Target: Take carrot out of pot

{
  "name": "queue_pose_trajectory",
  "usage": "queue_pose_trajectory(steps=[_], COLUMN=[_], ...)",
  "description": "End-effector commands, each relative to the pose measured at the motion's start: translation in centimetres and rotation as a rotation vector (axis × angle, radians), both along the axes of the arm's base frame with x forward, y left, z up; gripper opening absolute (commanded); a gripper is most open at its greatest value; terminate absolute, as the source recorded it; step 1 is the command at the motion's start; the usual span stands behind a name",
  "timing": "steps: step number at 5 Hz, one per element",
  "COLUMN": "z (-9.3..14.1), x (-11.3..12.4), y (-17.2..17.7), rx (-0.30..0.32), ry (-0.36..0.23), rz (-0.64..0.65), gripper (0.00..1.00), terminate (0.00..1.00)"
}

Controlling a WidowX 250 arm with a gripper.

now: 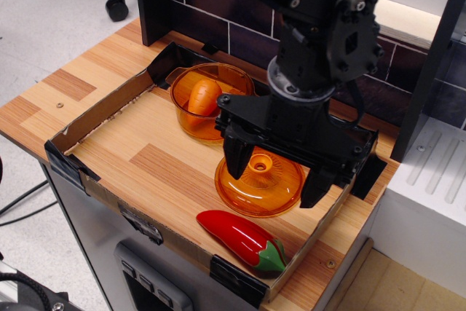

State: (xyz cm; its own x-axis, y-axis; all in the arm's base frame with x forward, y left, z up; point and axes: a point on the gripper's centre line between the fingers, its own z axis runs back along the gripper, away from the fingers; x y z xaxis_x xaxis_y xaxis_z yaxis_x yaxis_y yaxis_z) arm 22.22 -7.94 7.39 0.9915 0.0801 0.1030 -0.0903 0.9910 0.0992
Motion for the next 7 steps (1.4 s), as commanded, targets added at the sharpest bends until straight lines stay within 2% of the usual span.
queue_pose_trajectory(steps=[1, 2, 3, 4, 5, 6, 7], z=[0.0, 2.1, 5.3, 6.8, 7.0, 4.7, 2.9], x=[0.0, 0.7, 1.6, 3.4, 4.8, 7.6, 9.3], y=[0.0, 1.7, 4.3, 8.2, 10.3, 12.2, 13.7], rx=[0.0, -0.013, -0.027, -0.063, -0.028, 0.042, 0.058], ry=[0.0, -0.044, -0.104, -0.1, -0.162, -0.168, -0.156], rz=[0.0, -0.009, 0.015, 0.047, 0.084, 0.124, 0.142], gripper=[1.0, 1.0, 1.0, 1.0, 1.0, 1.0, 1.0], terminate=[0.0, 0.0, 0.0, 0.0, 0.0, 0.0, 0.0])
